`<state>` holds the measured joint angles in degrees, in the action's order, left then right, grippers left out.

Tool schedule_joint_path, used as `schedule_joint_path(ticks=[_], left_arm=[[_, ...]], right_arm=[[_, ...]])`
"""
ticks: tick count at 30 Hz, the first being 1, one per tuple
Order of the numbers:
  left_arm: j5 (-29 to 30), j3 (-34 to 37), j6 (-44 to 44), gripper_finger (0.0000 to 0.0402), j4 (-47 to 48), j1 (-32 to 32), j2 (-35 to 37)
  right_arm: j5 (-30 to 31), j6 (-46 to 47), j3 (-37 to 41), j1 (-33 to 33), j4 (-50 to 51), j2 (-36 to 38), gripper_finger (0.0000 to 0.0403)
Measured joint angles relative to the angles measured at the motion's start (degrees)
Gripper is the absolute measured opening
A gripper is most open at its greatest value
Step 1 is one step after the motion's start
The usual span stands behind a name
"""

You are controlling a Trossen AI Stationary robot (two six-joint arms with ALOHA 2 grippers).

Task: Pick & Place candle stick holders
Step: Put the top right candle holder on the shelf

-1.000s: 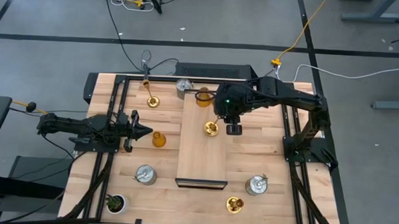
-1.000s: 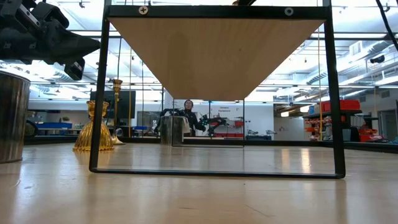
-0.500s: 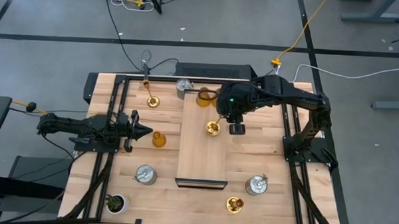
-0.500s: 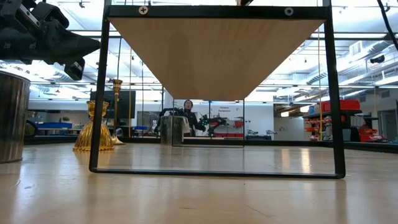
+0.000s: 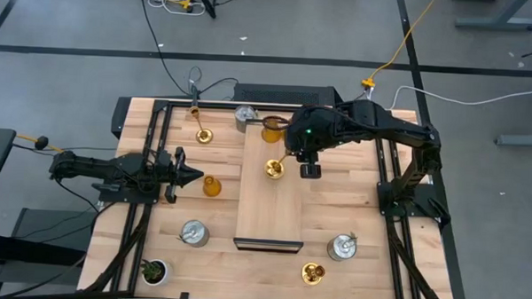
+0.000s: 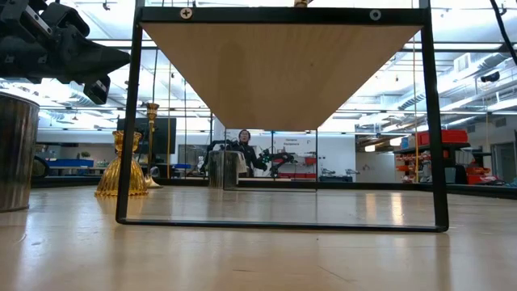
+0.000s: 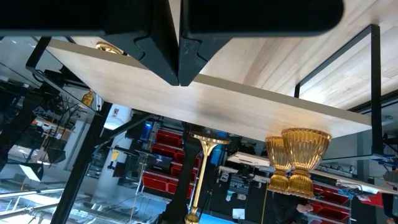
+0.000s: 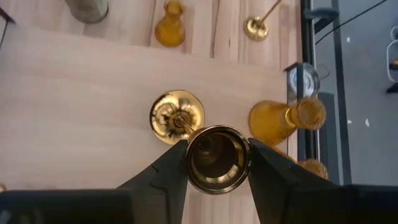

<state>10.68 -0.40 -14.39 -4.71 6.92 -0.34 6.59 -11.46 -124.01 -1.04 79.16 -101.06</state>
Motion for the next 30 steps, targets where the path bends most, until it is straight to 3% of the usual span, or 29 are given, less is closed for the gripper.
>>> schedule_joint_path(ticks=[7, 30], left_arm=[[0.0, 0.0, 0.0, 0.0010, 0.0, 0.0, 0.0], [0.0, 0.0, 0.0, 0.0010, 0.0, 0.0, 0.0]], right_arm=[[0.0, 0.0, 0.0, 0.0, -4.4, -0.3, 0.0141], [0.0, 0.5, 0.0, -0.5, -1.4, -2.7, 0.0141]])
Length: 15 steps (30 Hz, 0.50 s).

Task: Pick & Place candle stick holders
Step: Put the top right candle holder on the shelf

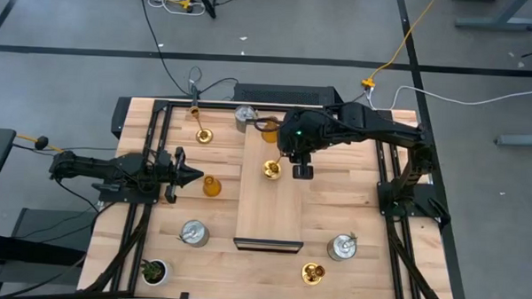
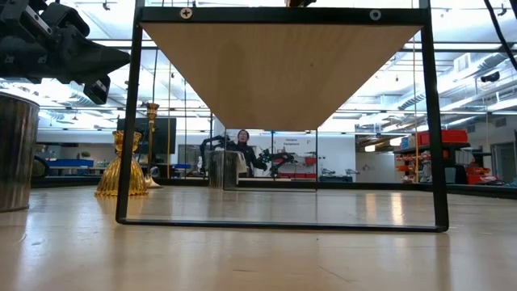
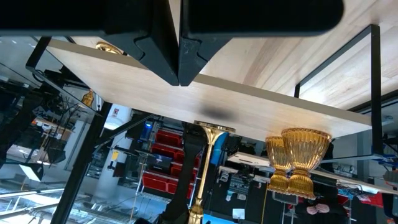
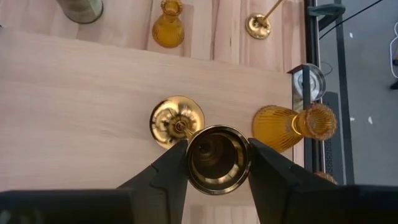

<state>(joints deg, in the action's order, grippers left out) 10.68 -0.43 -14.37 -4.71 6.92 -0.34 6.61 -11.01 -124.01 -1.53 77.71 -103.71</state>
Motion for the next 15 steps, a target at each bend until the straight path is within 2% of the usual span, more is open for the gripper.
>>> schedule_joint_path(ticks=[7, 15], left_arm=[[0.0, 0.0, 0.0, 0.0010, 0.0, 0.0, 0.0], [0.0, 0.0, 0.0, 0.0010, 0.0, 0.0, 0.0]], right_arm=[[4.3, 1.4, 0.0, -0.7, 2.3, -0.2, 0.0141], [4.5, 1.5, 0.0, -1.8, 2.0, -0.2, 0.0141]])
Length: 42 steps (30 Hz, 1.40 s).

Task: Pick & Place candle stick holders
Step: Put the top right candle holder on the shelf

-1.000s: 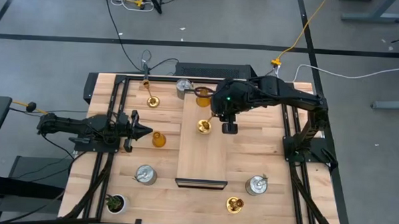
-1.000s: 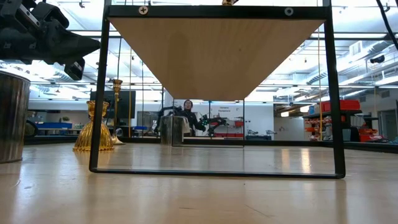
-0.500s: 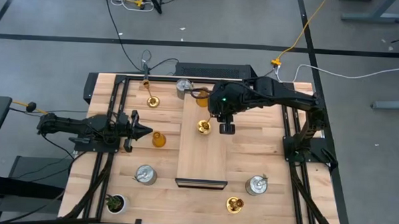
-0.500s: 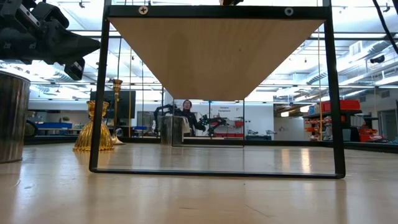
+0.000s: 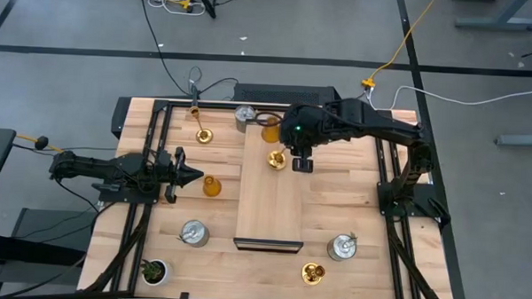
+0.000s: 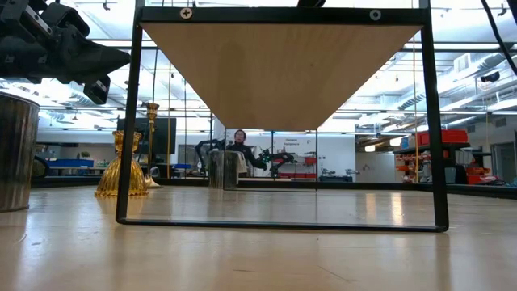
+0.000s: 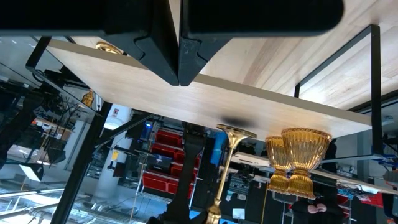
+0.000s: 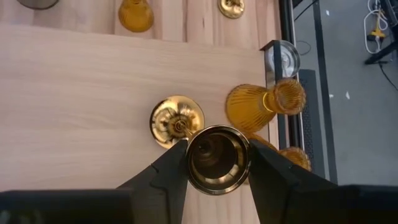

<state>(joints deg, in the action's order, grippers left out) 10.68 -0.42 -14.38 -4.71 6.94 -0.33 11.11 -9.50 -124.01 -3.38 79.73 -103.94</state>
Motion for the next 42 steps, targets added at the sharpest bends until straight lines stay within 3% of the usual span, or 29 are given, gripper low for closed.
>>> schedule_joint_path(ticks=[24, 42], left_arm=[[0.0, 0.0, 0.0, 0.0010, 0.0, 0.0, 0.0], [0.0, 0.0, 0.0, 0.0010, 0.0, 0.0, 0.0]], right_arm=[[-0.1, -0.2, 0.0, -1.6, -0.5, -1.3, 0.0142], [-0.1, -0.9, 0.0, -1.6, -2.3, -1.4, 0.0201]])
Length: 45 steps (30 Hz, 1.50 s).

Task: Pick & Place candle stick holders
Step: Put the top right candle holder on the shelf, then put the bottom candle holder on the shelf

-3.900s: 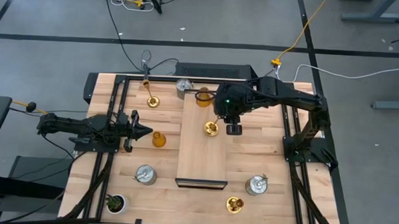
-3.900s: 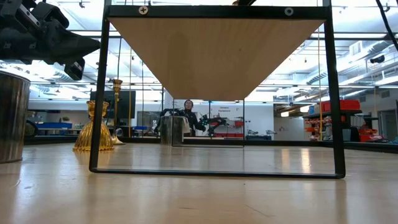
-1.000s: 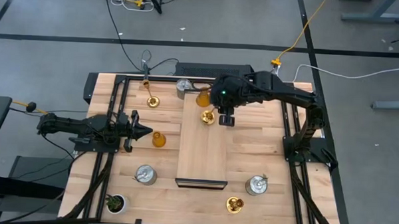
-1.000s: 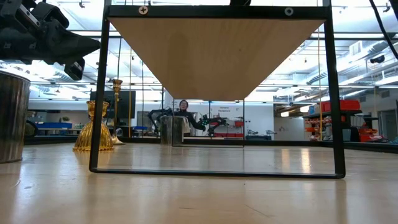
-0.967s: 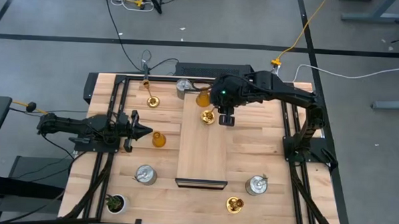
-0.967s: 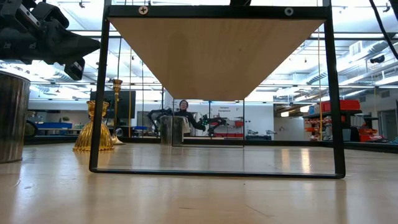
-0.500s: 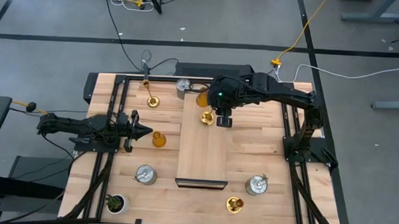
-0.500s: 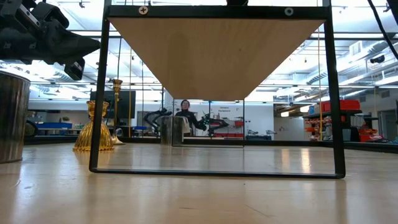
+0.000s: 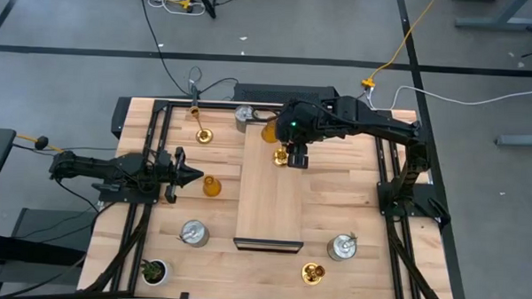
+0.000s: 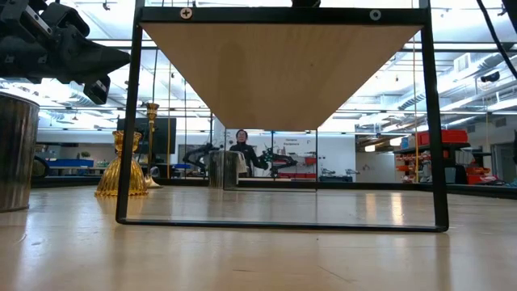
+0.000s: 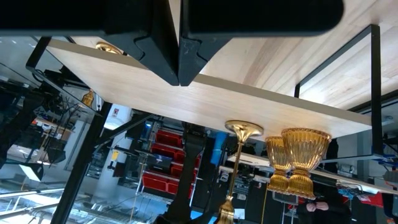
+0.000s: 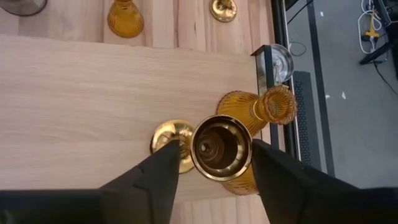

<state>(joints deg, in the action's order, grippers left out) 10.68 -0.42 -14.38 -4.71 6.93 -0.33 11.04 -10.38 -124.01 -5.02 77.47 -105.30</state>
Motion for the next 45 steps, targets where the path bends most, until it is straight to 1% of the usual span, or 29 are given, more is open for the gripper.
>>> schedule_joint_path(ticks=[8, 18, 24, 27, 33, 40, 45], left_arm=[[0.0, 0.0, 0.0, 0.0010, 0.0, 0.0, 0.0], [0.0, 0.0, 0.0, 0.0010, 0.0, 0.0, 0.0], [0.0, 0.0, 0.0, 0.0010, 0.0, 0.0, 0.0], [0.0, 0.0, 0.0, 0.0010, 0.0, 0.0, 0.0], [0.0, 0.0, 0.0, 0.0010, 0.0, 0.0, 0.0], [0.0, 0.0, 0.0, 0.0010, 0.0, 0.0, 0.0], [0.0, 0.0, 0.0, 0.0010, 0.0, 0.0, 0.0]], right_arm=[[-0.1, 0.0, 0.0, 0.0, -0.4, 0.0, 0.0226], [0.5, 0.9, 0.0, 0.0, -0.3, 0.0, 0.0313], [0.5, 0.7, 0.0, 0.0, 0.1, 2.0, 0.0347], [0.5, 0.9, 0.0, 0.0, 1.7, 3.7, 0.0352], [-0.1, 0.9, 0.0, 0.7, 5.4, 6.5, 0.0350], [-1.3, 1.9, 0.1, 4.2, 9.3, 6.9, 0.0350], [-3.6, 2.6, 4.5, 7.2, 8.7, 7.3, 0.0350]])
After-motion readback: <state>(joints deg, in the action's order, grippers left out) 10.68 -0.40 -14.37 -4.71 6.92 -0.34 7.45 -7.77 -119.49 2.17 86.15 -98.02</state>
